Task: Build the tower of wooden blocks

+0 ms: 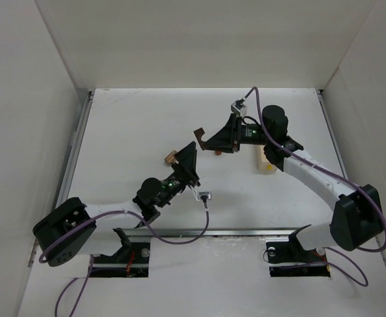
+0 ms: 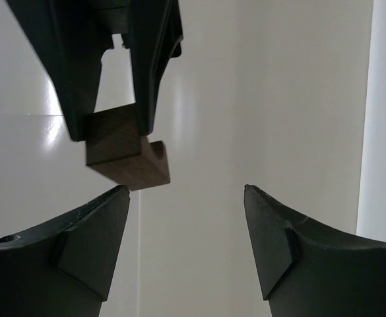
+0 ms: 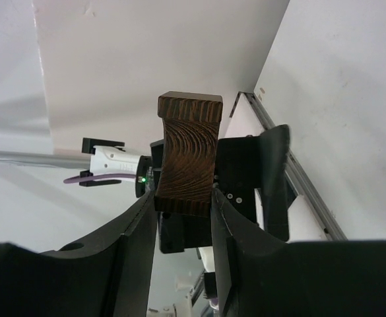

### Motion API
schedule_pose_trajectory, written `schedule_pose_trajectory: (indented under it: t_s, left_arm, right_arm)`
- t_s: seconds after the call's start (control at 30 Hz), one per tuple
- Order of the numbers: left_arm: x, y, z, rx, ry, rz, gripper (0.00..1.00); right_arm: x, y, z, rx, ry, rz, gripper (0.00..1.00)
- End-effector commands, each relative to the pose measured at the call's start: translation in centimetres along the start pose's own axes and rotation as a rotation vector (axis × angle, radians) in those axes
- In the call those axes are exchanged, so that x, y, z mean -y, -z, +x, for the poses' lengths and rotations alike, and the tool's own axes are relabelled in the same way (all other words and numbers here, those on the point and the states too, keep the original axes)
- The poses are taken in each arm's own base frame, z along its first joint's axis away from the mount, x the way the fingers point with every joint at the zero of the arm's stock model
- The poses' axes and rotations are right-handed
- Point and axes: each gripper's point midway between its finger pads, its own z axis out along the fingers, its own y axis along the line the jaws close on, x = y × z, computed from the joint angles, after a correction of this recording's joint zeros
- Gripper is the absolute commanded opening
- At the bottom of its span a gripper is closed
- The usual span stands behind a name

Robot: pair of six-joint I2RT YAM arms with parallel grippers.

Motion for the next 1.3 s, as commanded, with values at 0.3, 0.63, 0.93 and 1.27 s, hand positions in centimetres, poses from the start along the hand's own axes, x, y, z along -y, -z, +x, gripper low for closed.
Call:
schedule_pose_trajectory:
  t_s: [0.3, 0.63, 0.93, 1.27]
  left_arm:
    - [-10.5, 0.5, 2.0, -0.080, 0.017, -0.385, 0.67]
    - [-10.1, 0.1, 1.0, -0.039, 0.004, -0.373, 0.67]
    - [-9.9, -0.3, 0.8, -0.036, 0.020, -0.363, 0.53]
    - [-10.0, -0.5, 1.2, -0.056, 0.033, -0.359, 0.26]
  right_arm:
    - [-1.0, -0.7, 0.0, 0.000, 0.055, -0.011, 0.00]
    - [-0.6, -1.3, -0.1, -0.013, 0.057, -0.008, 0.00]
    - [-1.1, -1.5, 0.1, -0.021, 0.065, -0.017, 0.00]
    - [-1.0, -2.0, 0.8, -0.049, 0.058, -0.021, 0.00]
